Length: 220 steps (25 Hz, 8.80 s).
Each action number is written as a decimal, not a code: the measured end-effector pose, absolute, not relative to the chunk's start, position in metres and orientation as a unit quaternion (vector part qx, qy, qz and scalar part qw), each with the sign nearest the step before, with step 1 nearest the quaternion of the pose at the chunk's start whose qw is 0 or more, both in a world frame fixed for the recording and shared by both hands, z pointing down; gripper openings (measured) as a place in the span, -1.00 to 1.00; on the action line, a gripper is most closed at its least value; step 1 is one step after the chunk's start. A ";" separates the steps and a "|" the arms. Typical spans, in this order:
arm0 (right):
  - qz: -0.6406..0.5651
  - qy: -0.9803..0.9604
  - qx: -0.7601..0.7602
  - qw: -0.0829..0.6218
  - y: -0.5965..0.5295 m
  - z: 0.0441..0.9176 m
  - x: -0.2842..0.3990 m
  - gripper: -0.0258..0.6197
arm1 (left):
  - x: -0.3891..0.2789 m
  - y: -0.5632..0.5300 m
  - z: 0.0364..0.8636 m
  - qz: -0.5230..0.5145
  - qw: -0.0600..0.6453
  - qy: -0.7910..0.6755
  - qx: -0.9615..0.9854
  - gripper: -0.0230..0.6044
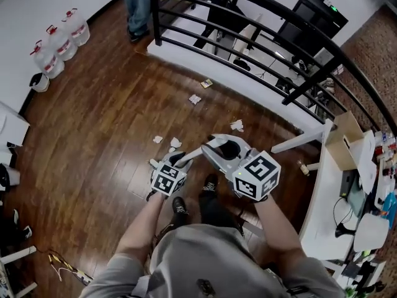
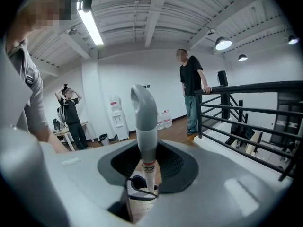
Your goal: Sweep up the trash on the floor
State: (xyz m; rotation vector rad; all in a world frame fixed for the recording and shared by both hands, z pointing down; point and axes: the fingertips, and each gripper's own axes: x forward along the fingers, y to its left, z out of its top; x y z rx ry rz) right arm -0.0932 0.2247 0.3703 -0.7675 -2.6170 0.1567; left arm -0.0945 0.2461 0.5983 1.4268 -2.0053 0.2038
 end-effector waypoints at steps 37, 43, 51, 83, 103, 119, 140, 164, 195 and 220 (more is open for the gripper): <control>0.047 -0.954 -0.178 0.238 -0.123 0.506 -0.324 -0.62 | -0.337 -0.109 0.735 0.076 0.330 -0.748 0.571 -0.47; 0.054 -0.959 -0.166 0.225 -0.136 0.498 -0.309 -0.61 | -0.329 -0.128 0.728 0.096 0.317 -0.733 0.594 -0.47; 0.087 -0.955 -0.205 0.194 -0.092 0.471 -0.325 -0.61 | -0.340 -0.061 0.698 0.124 0.326 -0.746 0.568 -0.50; 0.090 -0.940 -0.154 0.290 0.019 0.532 -0.455 -0.61 | -0.453 0.062 0.755 0.116 0.389 -0.702 0.586 -0.47; 0.100 -0.965 -0.022 0.243 -0.202 0.505 -0.429 -0.61 | -0.452 -0.187 0.729 0.154 0.323 -0.639 0.681 -0.46; 0.165 -0.966 0.147 0.138 -0.363 0.434 -0.257 -0.61 | -0.295 -0.339 0.658 0.231 0.256 -0.499 0.795 -0.50; 0.171 -0.869 0.441 0.145 -0.393 0.441 -0.059 -0.61 | -0.064 -0.395 0.670 0.232 0.207 -0.199 0.929 -0.49; 0.233 -0.908 0.310 0.161 -0.373 0.510 -0.267 -0.61 | -0.302 -0.361 0.731 0.293 0.254 -0.293 0.874 -0.48; 0.210 -0.876 0.406 0.154 -0.235 0.487 -0.230 -0.61 | -0.238 -0.224 0.715 0.294 0.240 -0.152 0.913 -0.48; 0.223 -0.863 0.438 0.117 -0.182 0.481 -0.344 -0.61 | -0.372 -0.182 0.706 0.337 0.200 -0.120 0.912 -0.48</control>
